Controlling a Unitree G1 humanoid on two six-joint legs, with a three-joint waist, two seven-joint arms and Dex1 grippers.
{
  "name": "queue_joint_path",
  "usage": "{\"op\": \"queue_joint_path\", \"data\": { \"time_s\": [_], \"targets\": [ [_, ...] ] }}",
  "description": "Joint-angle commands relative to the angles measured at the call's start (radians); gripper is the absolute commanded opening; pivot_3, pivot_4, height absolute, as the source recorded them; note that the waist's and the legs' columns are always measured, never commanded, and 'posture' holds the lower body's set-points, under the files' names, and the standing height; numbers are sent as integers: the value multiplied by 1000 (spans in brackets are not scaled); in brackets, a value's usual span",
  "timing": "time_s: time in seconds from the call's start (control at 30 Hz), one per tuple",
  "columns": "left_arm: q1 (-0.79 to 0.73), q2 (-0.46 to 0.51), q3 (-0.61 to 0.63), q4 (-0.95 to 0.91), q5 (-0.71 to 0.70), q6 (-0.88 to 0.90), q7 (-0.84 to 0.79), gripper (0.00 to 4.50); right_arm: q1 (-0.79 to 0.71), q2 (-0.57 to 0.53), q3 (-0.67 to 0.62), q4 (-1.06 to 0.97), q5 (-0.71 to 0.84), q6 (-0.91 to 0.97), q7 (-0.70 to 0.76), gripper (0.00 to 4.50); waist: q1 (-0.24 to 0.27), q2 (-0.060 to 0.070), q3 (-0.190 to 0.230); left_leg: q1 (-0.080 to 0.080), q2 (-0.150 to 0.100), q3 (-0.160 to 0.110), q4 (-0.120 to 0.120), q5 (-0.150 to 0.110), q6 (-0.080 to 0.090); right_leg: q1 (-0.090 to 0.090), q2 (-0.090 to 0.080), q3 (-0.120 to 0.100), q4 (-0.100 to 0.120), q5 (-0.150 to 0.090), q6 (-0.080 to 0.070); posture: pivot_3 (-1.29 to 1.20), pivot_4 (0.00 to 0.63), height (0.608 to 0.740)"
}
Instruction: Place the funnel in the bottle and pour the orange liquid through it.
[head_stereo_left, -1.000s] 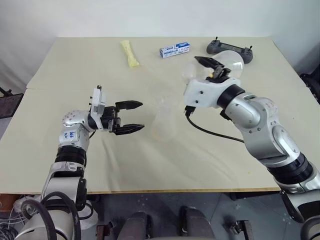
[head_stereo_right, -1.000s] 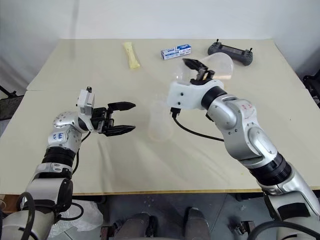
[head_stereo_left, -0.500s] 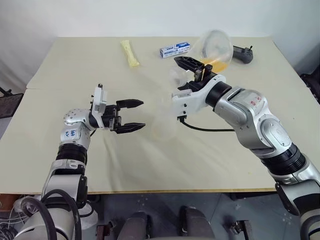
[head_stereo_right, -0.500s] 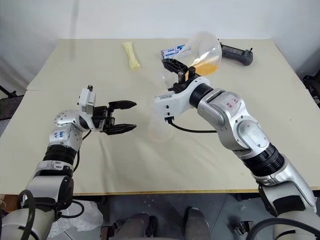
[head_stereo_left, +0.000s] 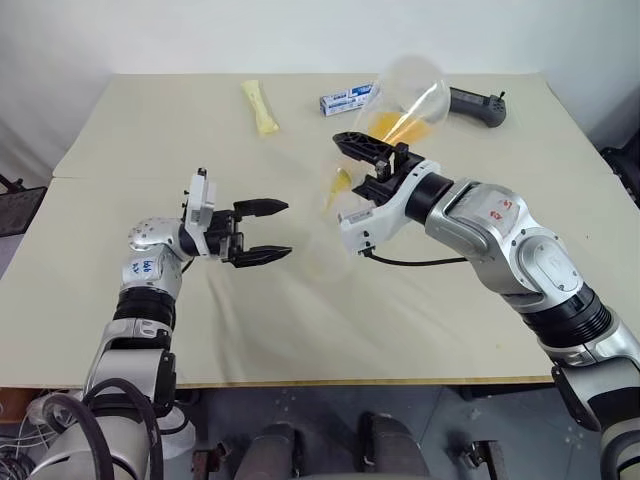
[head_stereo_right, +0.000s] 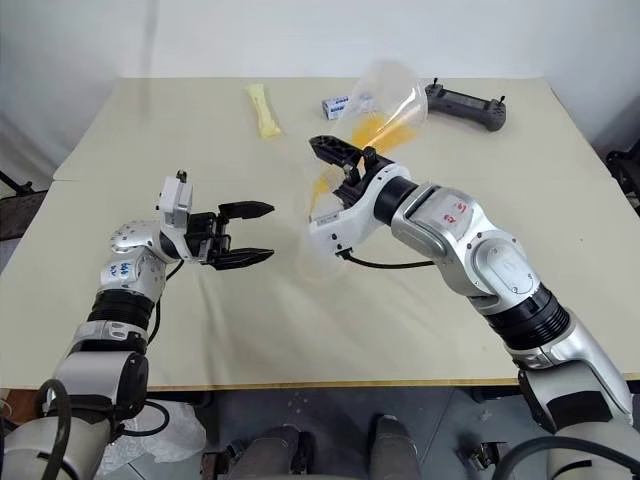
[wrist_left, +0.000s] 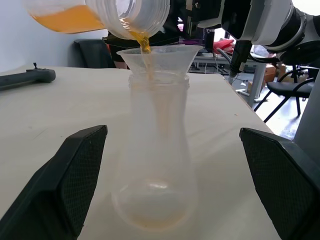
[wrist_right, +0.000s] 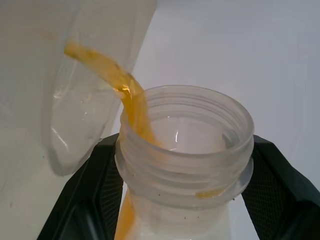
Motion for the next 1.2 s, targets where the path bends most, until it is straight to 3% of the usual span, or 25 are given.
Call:
{"op": "queue_joint_path", "data": {
  "time_s": [0.03, 1.2],
  "targets": [
    [-18, 2, 4, -17, -5, -7, -72, 4500, -19, -9, -65, -7, -19, -25, -22, 2808, 0, 0, 0, 0, 0, 0, 0, 0, 0, 0, 0, 0, 0, 0, 0, 0, 150, 740],
    [-14, 10, 40, -57, -49, 24, -67, 4500, -9, -14, -118, 42, -55, -156, -28, 2808, 0, 0, 0, 0, 0, 0, 0, 0, 0, 0, 0, 0, 0, 0, 0, 0, 150, 740]
  ]
}}
